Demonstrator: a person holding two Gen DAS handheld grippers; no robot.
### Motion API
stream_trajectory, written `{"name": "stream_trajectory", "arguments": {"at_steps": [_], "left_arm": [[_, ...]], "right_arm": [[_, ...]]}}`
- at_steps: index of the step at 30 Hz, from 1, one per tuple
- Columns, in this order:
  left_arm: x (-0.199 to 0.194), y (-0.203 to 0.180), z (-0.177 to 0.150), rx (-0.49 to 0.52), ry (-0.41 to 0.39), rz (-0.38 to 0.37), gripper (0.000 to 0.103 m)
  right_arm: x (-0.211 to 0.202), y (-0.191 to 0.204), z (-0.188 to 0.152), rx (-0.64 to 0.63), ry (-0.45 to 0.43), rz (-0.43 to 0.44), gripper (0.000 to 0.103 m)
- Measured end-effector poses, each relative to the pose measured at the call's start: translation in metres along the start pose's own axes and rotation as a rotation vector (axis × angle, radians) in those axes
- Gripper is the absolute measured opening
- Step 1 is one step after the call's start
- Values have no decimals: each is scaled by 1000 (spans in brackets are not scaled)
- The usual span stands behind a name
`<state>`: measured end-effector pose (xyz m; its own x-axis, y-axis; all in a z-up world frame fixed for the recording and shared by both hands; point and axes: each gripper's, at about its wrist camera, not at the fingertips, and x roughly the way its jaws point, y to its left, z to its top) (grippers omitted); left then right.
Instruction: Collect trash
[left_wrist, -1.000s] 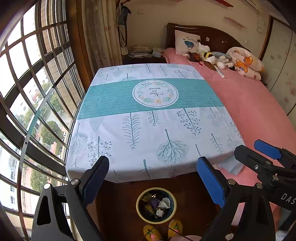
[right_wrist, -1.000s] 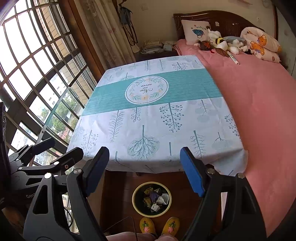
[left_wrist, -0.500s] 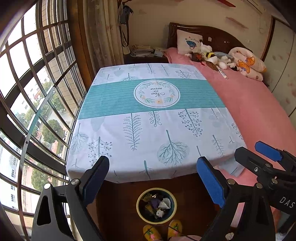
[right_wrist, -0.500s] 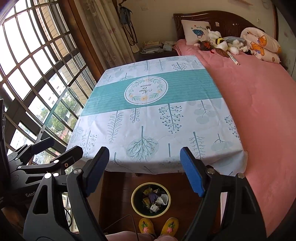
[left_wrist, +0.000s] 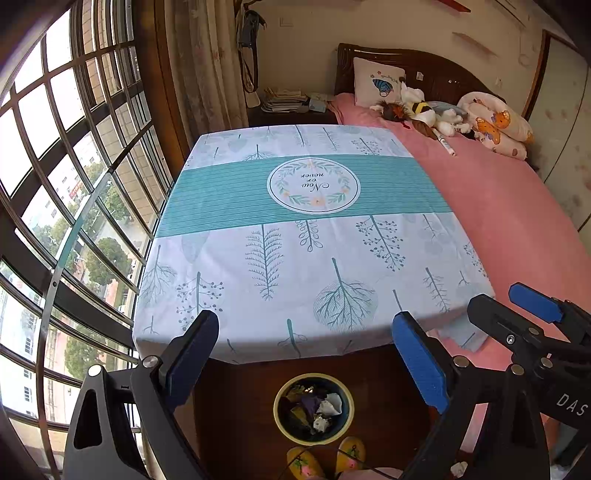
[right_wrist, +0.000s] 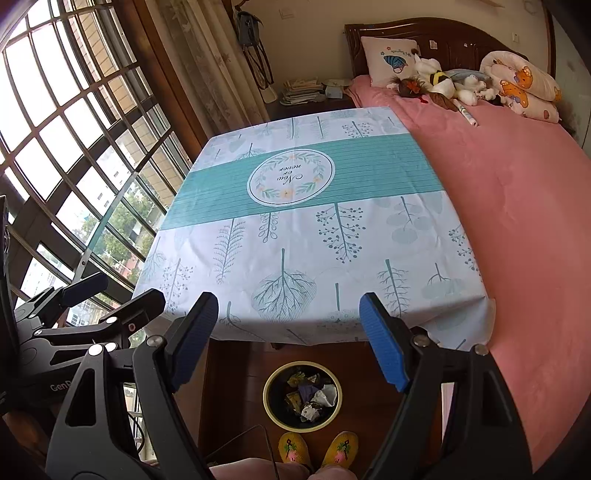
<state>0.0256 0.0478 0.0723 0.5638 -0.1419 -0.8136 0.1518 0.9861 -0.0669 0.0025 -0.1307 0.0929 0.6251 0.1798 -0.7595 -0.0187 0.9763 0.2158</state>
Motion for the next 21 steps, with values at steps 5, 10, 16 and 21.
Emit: {"name": "stream_trajectory", "arguments": {"at_steps": [5, 10, 16, 21], "left_arm": [[2, -1, -1, -4, 1, 3, 96], [1, -1, 0, -2, 0, 3, 96], [1, 0, 0, -1, 2, 1, 96], [2, 0, 1, 0, 3, 2, 95]], "right_arm": [[1, 1, 0, 1, 0, -1, 77], [0, 1, 0, 3, -1, 0, 77], [1, 2, -1, 4, 0, -2, 77], [1, 2, -1, 5, 0, -2, 77]]}}
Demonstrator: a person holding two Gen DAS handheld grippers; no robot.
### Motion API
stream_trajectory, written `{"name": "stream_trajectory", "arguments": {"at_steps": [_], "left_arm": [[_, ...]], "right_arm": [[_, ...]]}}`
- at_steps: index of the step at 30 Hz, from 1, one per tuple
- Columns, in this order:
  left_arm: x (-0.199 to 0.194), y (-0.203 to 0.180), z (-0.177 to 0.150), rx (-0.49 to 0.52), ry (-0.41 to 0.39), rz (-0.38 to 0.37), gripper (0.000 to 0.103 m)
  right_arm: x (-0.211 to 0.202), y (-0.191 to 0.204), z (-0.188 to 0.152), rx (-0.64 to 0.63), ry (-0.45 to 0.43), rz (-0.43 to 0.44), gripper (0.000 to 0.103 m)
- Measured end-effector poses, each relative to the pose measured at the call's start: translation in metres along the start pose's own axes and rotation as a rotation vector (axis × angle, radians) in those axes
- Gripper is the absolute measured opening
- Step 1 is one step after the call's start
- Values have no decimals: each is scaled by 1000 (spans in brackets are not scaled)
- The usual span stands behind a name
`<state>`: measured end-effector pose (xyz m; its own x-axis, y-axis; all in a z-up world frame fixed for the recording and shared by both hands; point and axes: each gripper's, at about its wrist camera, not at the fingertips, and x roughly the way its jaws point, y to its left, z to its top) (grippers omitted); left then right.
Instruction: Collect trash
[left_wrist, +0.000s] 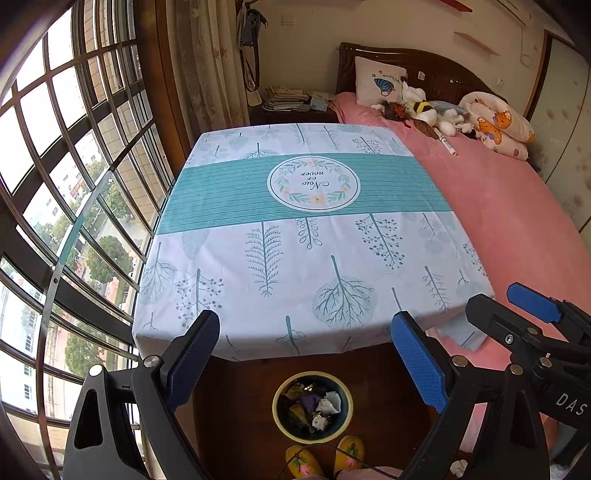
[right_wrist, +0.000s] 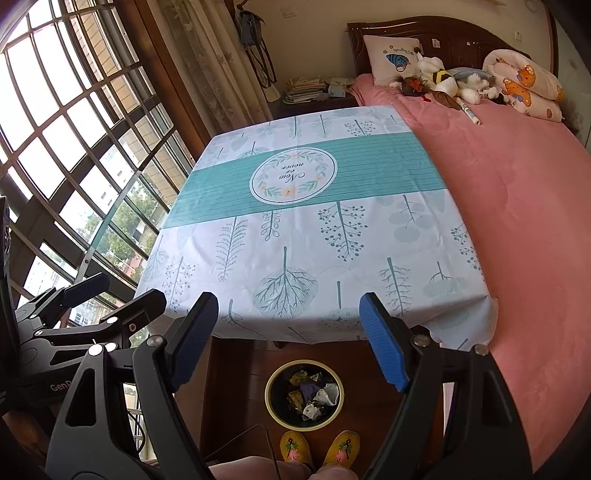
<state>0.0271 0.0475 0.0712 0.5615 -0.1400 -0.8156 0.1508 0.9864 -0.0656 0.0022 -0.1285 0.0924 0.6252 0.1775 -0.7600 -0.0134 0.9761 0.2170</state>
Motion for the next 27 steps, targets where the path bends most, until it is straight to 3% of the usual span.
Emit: {"name": "stream_trajectory", "arguments": {"at_steps": [27], "left_arm": [[0, -4, -13, -13, 16, 7, 93]], "right_arm": [[1, 2, -6, 6, 9, 1, 77]]}}
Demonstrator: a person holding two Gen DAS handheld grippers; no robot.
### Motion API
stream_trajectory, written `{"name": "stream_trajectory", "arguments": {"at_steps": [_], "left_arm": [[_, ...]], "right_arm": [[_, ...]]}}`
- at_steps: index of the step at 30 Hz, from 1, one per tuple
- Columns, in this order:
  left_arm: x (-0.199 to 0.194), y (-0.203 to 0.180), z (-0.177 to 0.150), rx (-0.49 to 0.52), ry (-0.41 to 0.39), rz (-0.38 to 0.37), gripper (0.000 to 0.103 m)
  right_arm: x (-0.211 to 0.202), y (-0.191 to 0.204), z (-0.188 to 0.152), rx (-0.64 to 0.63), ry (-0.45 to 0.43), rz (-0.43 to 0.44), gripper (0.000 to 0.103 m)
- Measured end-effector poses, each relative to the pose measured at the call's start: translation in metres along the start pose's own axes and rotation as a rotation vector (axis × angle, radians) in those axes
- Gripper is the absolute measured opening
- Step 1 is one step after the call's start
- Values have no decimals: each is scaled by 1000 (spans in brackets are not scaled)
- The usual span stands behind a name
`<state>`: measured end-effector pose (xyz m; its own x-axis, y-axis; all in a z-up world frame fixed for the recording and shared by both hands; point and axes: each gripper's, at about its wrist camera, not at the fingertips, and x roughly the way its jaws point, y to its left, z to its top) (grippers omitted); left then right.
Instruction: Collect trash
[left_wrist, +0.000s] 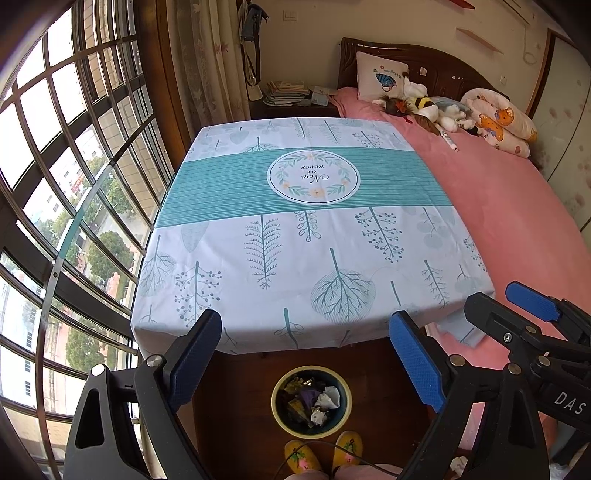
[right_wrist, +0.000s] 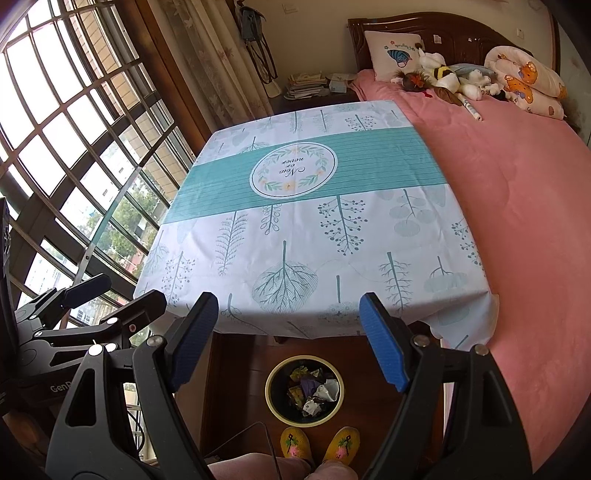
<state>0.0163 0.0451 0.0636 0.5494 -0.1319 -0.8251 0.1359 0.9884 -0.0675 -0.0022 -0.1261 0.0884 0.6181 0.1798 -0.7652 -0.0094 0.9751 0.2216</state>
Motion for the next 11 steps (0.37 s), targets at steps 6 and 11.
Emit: {"name": "stream_trajectory", "arguments": {"at_steps": [6, 11], "left_arm": [[1, -2, -2, -1, 1, 5, 93], [1, -3, 0, -1, 1, 4, 93]], "right_arm": [[0, -1, -1, -1, 3, 3, 77], [1, -2, -1, 0, 3, 3, 77]]}}
